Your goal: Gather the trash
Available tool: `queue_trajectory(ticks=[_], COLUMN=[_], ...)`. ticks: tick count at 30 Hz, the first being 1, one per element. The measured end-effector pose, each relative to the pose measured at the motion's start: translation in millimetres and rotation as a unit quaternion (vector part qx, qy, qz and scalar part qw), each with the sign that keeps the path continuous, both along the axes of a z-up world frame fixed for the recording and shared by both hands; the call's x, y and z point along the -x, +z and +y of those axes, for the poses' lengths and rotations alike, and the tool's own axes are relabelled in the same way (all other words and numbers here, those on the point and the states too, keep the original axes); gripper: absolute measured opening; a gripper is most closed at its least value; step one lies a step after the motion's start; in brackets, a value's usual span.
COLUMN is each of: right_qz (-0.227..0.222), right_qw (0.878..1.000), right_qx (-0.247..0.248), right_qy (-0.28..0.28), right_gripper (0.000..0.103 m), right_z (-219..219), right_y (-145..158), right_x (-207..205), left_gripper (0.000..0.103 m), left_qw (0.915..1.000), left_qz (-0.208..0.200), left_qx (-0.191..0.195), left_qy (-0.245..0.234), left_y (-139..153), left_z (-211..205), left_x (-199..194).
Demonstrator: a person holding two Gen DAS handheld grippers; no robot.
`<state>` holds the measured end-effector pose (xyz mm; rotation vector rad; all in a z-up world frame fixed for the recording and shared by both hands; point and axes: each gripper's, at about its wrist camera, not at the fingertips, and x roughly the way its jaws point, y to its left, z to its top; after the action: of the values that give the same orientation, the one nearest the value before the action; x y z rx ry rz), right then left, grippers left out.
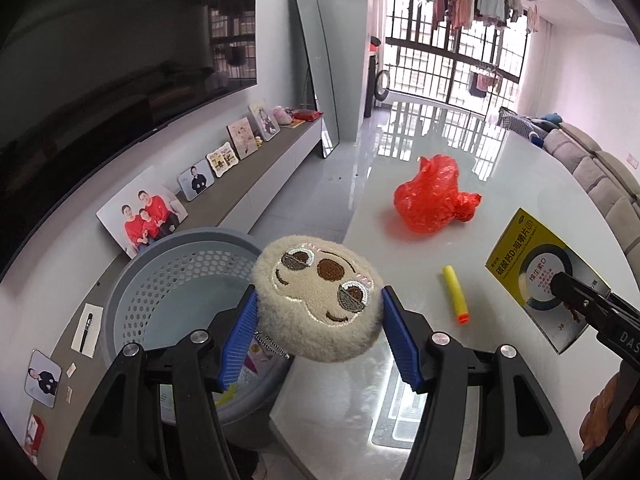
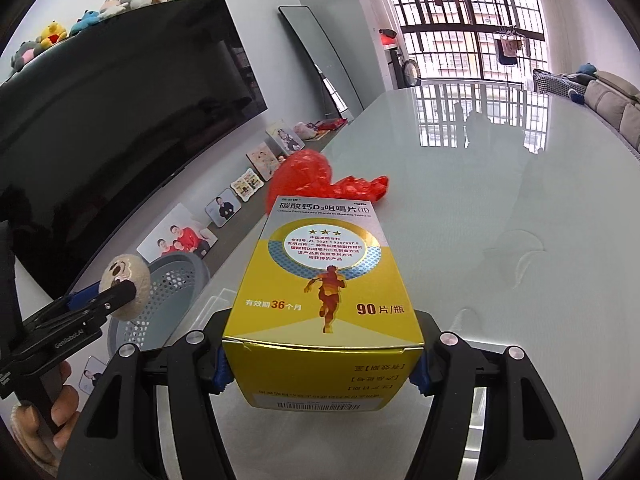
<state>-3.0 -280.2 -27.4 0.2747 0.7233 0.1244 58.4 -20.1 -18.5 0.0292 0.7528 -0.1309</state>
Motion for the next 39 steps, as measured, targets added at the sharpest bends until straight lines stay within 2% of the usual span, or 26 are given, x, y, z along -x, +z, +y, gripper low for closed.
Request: queue_trajectory(ticks=[10,20,29,39], right_qz=[0.011,0.038,0.054,0.082], right_qw=[0.997,0.987,0.977,0.969], right_qx=[0.012,0.012,0.034,0.059], right_qy=[0.081,0.155,0.203,0.225], right_gripper=[0.063,0.063,0.063,0.063], right_z=[98.3,183.0,232.1,245.5], right_y=[-1.1,-18.3,-28.5,-46.2], right_x=[-26.7,-66.0,-96.7,-105.9], left_gripper=[0.059,0.059,0.059,0.059], left_qw=[0.9979,0.9934,0.9896,0.9845], left_qz=[0.029,0.056,0.066,0.093], left_qx=[0.017,0.004,-0.007,-0.005], left_qy=[0.056,0.1,0.127,0.149], left_y=[-29.0,-47.3,-57.0,-73.9], left_z=[74.8,131.7,156.0,170.6], left_x=[-5.6,-24.4,-35.2,-42.2])
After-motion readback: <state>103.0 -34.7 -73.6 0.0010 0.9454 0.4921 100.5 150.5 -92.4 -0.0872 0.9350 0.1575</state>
